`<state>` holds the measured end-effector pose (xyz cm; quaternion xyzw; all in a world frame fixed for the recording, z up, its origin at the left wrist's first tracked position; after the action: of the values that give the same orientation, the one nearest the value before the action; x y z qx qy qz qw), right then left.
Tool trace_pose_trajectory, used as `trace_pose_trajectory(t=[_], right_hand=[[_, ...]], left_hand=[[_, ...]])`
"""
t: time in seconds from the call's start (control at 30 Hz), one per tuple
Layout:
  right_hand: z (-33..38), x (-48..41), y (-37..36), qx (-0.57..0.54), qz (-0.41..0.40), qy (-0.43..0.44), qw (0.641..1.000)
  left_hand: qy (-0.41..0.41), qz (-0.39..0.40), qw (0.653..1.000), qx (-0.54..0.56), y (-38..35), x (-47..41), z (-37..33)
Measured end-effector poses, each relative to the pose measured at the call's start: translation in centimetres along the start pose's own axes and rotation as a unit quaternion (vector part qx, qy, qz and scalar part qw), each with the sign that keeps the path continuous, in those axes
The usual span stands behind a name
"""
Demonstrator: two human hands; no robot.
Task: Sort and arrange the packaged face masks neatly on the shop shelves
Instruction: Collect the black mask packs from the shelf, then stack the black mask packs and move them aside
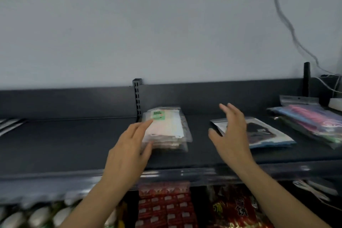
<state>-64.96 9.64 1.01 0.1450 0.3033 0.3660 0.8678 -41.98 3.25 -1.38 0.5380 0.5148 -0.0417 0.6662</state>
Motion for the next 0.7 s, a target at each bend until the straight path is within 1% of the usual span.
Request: trace_pose_trajectory(t=[0.1,0.17,0.27,0.4,0.6,0.7], right_hand=[[3.1,1.7,-3.6,-0.015,0.047,0.056,0.997],[5.3,2.6,-5.7,-0.024,0.071,0.073,0.995],[8.7,4.3,-8.9,-0.033,0.094,0.1,0.99],[13.1,7.3,-13.7,-0.037,0.145,0.14,0.979],[20.8,13.1,-22.0,-0.046,0.203,0.14,0.968],[25.5,16.4,-26.3,-0.054,0.23,0.154,0.959]], left_hand=[[0.033,-0.006,0.998,-0.046,3.1,2.2,2.6],[0.062,-0.017,0.996,-0.062,5.4,3.9,4.7],[0.083,-0.031,0.993,-0.076,8.8,6.8,7.9],[0.116,-0.029,0.989,-0.09,12.7,10.9,12.6],[0.145,-0.033,0.98,-0.129,21.1,17.5,20.9],[0.16,-0.046,0.976,-0.14,26.0,20.5,25.1]])
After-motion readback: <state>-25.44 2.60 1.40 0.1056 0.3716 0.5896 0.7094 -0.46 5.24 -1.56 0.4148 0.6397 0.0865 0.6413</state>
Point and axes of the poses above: each hand's wrist, its own x-axis away from the middle knuckle, its own y-axis out of the back of the hand, z = x × y, the point moved 3 cm from there along -x, towards the middle knuckle, and after that the axes turned 13 degrees about -y, right-handed, at the moved point
